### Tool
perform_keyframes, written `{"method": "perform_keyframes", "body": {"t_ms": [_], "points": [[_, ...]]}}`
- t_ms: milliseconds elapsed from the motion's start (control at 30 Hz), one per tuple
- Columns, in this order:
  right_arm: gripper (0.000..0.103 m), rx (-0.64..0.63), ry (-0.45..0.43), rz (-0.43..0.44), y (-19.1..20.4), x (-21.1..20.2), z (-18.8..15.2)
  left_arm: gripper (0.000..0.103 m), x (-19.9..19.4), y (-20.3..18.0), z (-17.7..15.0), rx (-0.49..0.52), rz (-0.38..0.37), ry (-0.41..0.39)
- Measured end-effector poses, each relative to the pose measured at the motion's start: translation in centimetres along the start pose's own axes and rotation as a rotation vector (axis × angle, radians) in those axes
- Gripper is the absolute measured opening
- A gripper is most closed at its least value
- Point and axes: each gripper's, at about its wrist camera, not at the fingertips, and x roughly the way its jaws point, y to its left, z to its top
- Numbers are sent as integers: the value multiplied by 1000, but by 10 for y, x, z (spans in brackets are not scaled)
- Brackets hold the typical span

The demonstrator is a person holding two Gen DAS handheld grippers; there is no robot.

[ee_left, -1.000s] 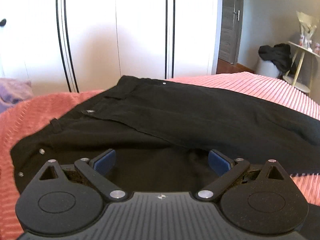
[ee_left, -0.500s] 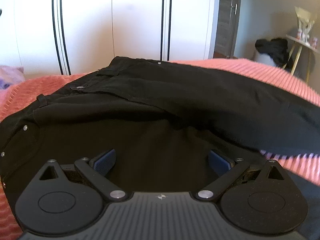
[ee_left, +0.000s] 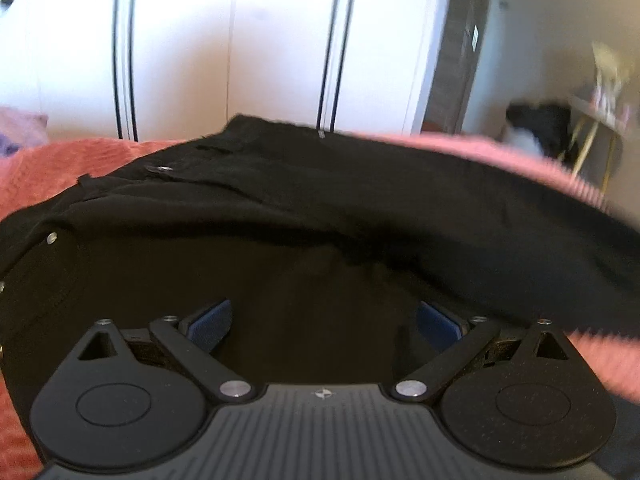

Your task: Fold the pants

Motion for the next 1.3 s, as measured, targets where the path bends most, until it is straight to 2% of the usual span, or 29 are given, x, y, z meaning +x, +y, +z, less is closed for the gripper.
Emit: {"method": "perform_keyframes", "body": {"t_ms": [33, 100, 167, 200, 233, 300, 333, 367, 400, 433, 500, 567, 633, 700, 733, 767, 800, 867, 1000, 1033, 1067, 1133, 1200, 1300], "points": [[2, -14, -23, -10, -14, -26, -20, 99, -9, 3, 4, -27, -15, -27], [1, -41, -57, -109, -48, -66, -61, 99, -28, 5, 13, -38, -50, -94], [2, -5, -28, -169, -86, -83, -87, 99, -43, 4, 26, -7, -113, -172], [5, 14, 7, -166, -99, -82, -87, 99, -46, 1, 33, 12, -155, -193], [7, 44, 43, -123, -108, -80, -79, 99, -45, 0, 42, 23, -214, -185], [10, 166, 15, -25, -122, -82, -61, 99, -34, -3, 54, -1, -301, -127], [26, 199, -3, 21, -119, -85, -55, 99, -26, -5, 61, -27, -334, -88], [60, 219, -6, 71, -117, -80, -49, 99, -16, -7, 68, -56, -350, -42], [77, 249, -1, 101, -116, -70, -43, 99, -10, -9, 73, -82, -353, -9], [83, 274, 3, 114, -111, -59, -41, 99, -5, -11, 77, -114, -360, 24], [75, 321, 51, 89, -109, -29, -37, 99, -1, -14, 81, -145, -387, 52], [70, 408, 83, 103, -113, -7, -38, 99, -4, -22, 75, -129, -379, 44], [66, 450, 51, 103, -113, 5, -37, 99, 1, -26, 65, -116, -358, 44], [59, 474, 39, 110, -112, 14, -32, 99, 4, -27, 52, -118, -362, 79], [45, 480, 43, 115, -112, 18, -30, 99, 9, -29, 48, -114, -365, 103], [13, 479, 56, 119, -110, 21, -29, 99, 12, -30, 46, -111, -363, 117], [7, 479, 77, 117, -115, 22, -27, 99, 15, -29, 46, -112, -354, 126], [6, 468, 72, 126, -116, 9, -29, 99, 13, -27, 50, -128, -351, 112], [5, 408, -10, 193, -110, -58, -29, 99, 6, -22, 72, -134, -373, 63], [5, 408, -24, 219, -109, -79, -31, 99, 7, -23, 79, -137, -391, 59], [5, 402, -35, 242, -109, -96, -34, 99, 10, -25, 88, -142, -463, 53], [5, 350, -42, 238, -115, -117, -46, 99, 23, -31, 102, -143, -488, 68], [5, 332, -7, 215, -129, -112, -55, 99, 43, -35, 108, -136, -458, 99], [5, 458, 103, 197, -158, -86, -63, 98, 85, -42, 114, -172, -430, 181]]}}
